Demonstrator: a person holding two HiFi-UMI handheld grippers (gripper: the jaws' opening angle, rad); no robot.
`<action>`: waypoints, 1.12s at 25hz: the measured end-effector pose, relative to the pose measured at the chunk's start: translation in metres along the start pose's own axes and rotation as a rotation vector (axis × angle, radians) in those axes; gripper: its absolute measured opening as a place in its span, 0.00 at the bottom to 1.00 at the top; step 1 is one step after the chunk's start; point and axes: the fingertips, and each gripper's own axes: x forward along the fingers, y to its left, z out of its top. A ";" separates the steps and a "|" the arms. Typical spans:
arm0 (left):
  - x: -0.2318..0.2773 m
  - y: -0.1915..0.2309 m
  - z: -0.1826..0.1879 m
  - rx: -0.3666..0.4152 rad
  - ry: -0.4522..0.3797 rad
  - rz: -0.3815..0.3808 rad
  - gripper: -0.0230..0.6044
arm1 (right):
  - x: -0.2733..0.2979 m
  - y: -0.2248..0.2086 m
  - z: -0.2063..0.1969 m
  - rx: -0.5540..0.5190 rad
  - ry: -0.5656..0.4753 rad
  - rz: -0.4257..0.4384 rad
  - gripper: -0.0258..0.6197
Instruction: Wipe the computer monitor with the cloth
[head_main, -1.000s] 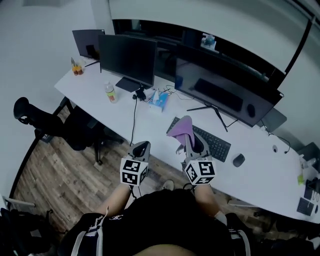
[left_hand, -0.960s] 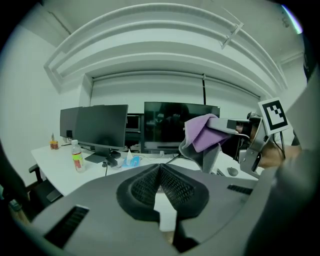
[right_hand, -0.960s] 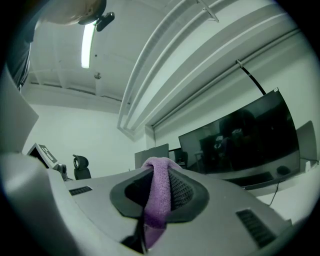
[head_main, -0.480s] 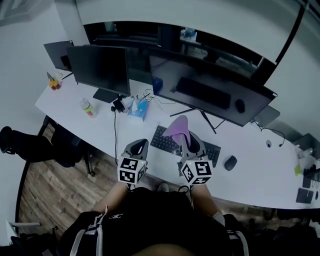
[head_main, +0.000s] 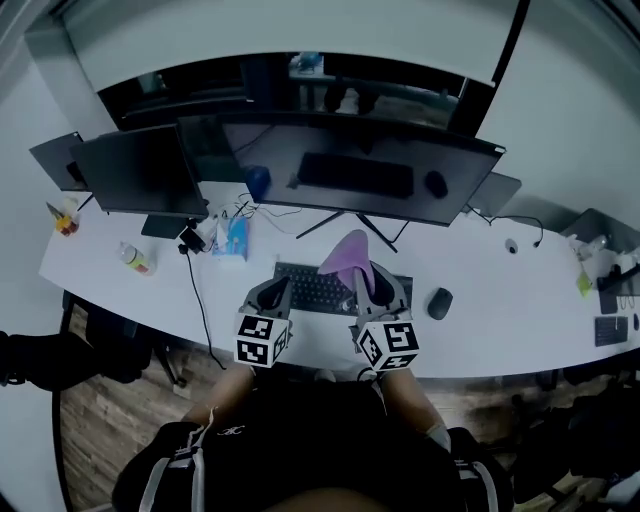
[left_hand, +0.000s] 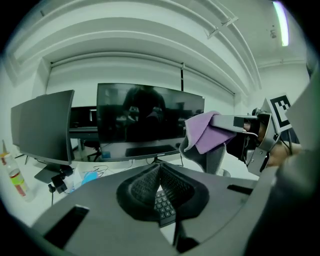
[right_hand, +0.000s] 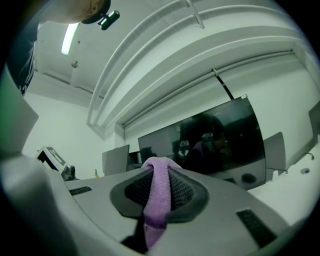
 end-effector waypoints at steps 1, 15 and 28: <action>0.006 -0.001 0.002 0.008 -0.005 -0.016 0.06 | -0.001 -0.006 0.001 -0.001 -0.004 -0.024 0.15; 0.053 -0.006 0.029 0.070 -0.022 -0.185 0.06 | 0.007 -0.032 0.009 -0.018 -0.018 -0.192 0.15; 0.049 0.098 0.032 0.077 -0.001 -0.230 0.06 | 0.083 0.025 0.024 -0.060 -0.049 -0.253 0.15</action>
